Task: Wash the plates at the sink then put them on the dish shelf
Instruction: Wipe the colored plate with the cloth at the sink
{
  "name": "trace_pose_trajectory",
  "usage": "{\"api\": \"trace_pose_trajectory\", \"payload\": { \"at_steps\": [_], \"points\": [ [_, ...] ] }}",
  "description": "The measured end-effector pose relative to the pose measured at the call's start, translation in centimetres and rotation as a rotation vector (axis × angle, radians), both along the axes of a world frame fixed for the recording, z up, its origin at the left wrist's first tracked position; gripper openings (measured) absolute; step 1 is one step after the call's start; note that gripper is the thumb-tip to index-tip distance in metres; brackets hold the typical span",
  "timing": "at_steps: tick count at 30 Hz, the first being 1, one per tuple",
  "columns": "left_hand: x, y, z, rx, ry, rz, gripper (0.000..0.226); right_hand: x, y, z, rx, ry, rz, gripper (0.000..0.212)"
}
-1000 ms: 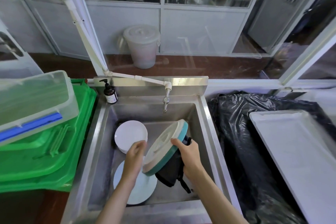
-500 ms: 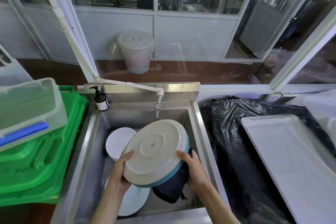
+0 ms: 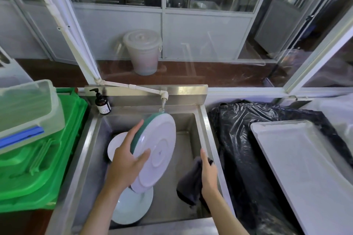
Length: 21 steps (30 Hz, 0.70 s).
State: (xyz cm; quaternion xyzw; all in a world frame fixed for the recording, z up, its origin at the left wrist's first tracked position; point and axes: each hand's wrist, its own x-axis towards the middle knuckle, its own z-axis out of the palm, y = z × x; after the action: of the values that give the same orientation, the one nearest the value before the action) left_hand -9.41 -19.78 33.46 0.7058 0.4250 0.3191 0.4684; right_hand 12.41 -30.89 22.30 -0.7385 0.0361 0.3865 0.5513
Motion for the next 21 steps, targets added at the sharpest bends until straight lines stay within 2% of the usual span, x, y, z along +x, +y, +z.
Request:
{"api": "trace_pose_trajectory", "payload": {
  "at_steps": [2, 5, 7, 11, 14, 16, 18, 21],
  "points": [
    [0.3, -0.6, 0.3, 0.059, 0.093, -0.045, 0.078, 1.0, 1.3, 1.6, 0.111, -0.025, 0.065, 0.044],
    [0.6, -1.6, 0.5, 0.065, 0.184, -0.051, 0.074, 0.9, 3.2, 5.4, 0.257, -0.17, 0.253, 0.032],
    [0.9, -2.5, 0.6, 0.062, 0.219, -0.045, 0.067, -0.2, 3.9, 7.7, 0.356, -0.331, 0.301, 0.037],
    [1.1, -3.2, 0.5, -0.006, 0.254, -0.013, 0.042, -1.4, 3.9, 10.3, 0.505, -0.863, 0.528, 0.035],
    [0.8, -3.1, 0.5, 0.002, 0.294, -0.004, 0.038, -1.4, 4.1, 11.0, 0.641, -1.016, 0.709, 0.035],
    [0.6, -3.2, 0.8, 0.022, 0.328, -0.032, 0.036, -1.4, 4.7, 11.1, 0.657, -1.124, 0.769, 0.031],
    [0.2, -3.4, 1.1, 0.051, 0.338, -0.078, 0.035, -1.1, 5.2, 10.7, 0.633, -1.125, 0.754, 0.034],
    [-0.1, -3.9, 1.5, 0.06, 0.345, -0.097, 0.037, -0.9, 5.4, 8.9, 0.614, -0.906, 0.549, 0.038]
  ]
}}
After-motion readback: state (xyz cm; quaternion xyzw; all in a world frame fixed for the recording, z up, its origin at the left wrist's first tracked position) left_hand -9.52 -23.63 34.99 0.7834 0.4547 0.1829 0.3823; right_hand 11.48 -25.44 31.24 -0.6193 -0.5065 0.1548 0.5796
